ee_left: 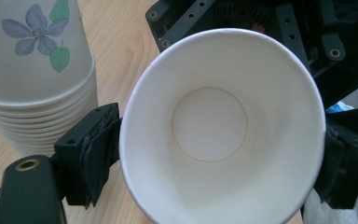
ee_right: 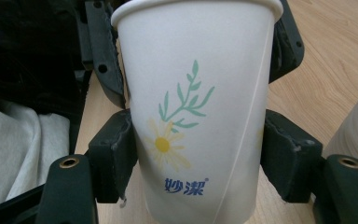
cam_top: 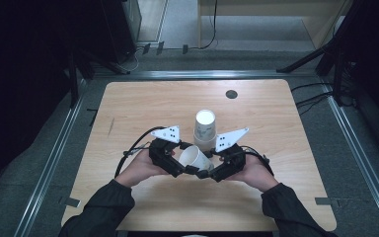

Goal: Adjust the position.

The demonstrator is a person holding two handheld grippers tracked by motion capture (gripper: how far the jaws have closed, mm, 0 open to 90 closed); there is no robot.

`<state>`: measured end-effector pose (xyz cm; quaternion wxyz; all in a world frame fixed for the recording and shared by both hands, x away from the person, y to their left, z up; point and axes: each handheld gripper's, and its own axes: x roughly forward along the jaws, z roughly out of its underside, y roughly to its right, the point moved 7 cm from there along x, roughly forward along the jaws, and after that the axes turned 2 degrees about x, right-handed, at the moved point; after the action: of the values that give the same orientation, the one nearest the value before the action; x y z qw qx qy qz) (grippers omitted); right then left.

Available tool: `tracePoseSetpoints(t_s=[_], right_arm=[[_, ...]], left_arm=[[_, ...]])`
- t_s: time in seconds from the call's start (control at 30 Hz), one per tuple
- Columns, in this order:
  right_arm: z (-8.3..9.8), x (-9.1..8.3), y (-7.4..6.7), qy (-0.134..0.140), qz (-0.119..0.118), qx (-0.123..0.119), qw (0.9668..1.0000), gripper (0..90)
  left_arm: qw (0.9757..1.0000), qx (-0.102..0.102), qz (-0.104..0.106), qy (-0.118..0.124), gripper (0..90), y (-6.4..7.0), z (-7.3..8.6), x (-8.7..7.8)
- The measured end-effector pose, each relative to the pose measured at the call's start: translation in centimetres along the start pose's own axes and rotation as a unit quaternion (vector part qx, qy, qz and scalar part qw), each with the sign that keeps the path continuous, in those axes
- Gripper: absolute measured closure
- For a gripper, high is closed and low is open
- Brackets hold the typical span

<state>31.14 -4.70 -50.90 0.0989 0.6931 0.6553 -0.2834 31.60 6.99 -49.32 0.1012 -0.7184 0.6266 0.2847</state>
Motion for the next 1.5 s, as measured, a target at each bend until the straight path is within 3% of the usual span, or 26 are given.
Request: tracePoseSetpoints(t_s=[0.07, 0.2, 0.4, 0.47, 0.7, 0.9, 1.1, 1.27, 1.5], right_arm=[[0.1, 0.0, 0.1, -0.003, 0.003, 0.003, 1.0000, 33.4], [0.1, 0.0, 0.1, 0.000, 0.001, 0.002, 1.0000, 33.6], [-0.1, 0.0, 0.0, 0.000, -0.002, 0.010, 0.9999, 32.0], [0.2, 0.2, 0.0, -0.014, -0.006, 0.013, 0.9998, 27.3], [0.7, -0.2, 0.3, -0.028, 0.011, 0.015, 0.9994, 23.6], [1.2, -1.0, 1.1, -0.028, 0.058, 0.013, 0.9979, 20.8], [1.9, -1.8, 1.8, -0.019, 0.107, 0.028, 0.9937, 20.7], [2.2, -2.4, 1.6, -0.019, 0.110, 0.024, 0.9935, 19.4], [3.0, -3.4, 2.5, -0.022, 0.151, 0.038, 0.9876, 19.8]], left_arm=[[1.0000, 0.005, 0.000, 0.002, 21.3, 0.1, 0.0, 0.0], [0.9999, 0.010, -0.002, 0.002, 23.4, 0.2, -0.1, -0.2], [0.9999, 0.012, -0.005, -0.003, 24.3, 0.1, -0.2, -0.4], [0.9998, 0.016, -0.014, 0.000, 24.4, 0.1, -0.3, -0.6], [0.9994, 0.011, -0.032, 0.002, 24.5, -0.6, -0.4, -2.4], [0.9981, 0.007, -0.059, -0.014, 24.5, -1.5, -0.2, -3.7], [0.9965, 0.002, -0.077, -0.033, 24.5, -2.3, 0.4, -4.6], [0.9945, -0.003, -0.092, -0.050, 24.5, -3.0, 1.0, -5.1], [0.9928, -0.018, -0.104, -0.056, 24.5, -4.0, 1.6, -6.3]])
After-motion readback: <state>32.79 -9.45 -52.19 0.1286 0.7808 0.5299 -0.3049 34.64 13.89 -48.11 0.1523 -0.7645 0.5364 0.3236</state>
